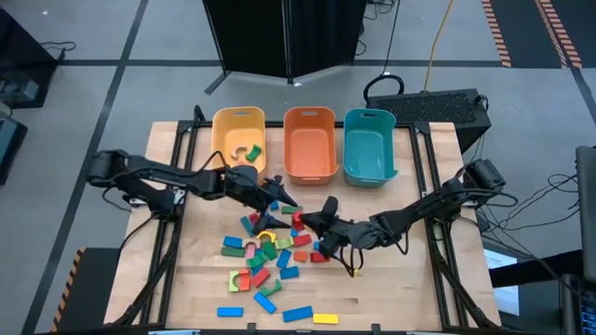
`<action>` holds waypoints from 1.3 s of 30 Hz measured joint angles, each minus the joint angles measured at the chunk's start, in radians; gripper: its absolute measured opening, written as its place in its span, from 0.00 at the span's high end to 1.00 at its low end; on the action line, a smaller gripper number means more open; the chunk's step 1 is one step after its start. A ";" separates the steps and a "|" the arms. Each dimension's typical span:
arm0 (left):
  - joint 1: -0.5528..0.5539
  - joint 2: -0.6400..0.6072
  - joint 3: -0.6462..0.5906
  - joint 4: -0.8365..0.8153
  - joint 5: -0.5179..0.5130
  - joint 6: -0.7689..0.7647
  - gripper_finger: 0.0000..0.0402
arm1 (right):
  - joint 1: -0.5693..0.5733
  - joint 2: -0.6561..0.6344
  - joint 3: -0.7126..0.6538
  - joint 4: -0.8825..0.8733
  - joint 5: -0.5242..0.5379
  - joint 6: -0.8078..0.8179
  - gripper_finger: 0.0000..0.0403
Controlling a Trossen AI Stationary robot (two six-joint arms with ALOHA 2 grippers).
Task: Sort blocks by size
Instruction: Put the red arch block into the yellow bin
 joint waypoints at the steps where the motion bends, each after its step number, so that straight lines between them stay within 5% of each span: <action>1: 0.000 0.007 0.000 0.011 0.000 0.004 0.12 | 0.000 0.000 0.000 0.002 -0.022 -0.010 0.94; 14: -0.002 0.034 0.000 0.109 0.074 0.051 0.14 | -0.002 0.000 0.001 0.071 -0.076 -0.047 0.94; 29: -0.003 0.034 0.000 0.125 0.133 0.055 0.56 | -0.002 0.000 0.001 0.083 -0.077 -0.032 0.94; 39: -0.003 0.034 0.000 0.122 0.136 0.051 0.63 | -0.027 0.000 0.001 0.077 -0.126 0.012 0.94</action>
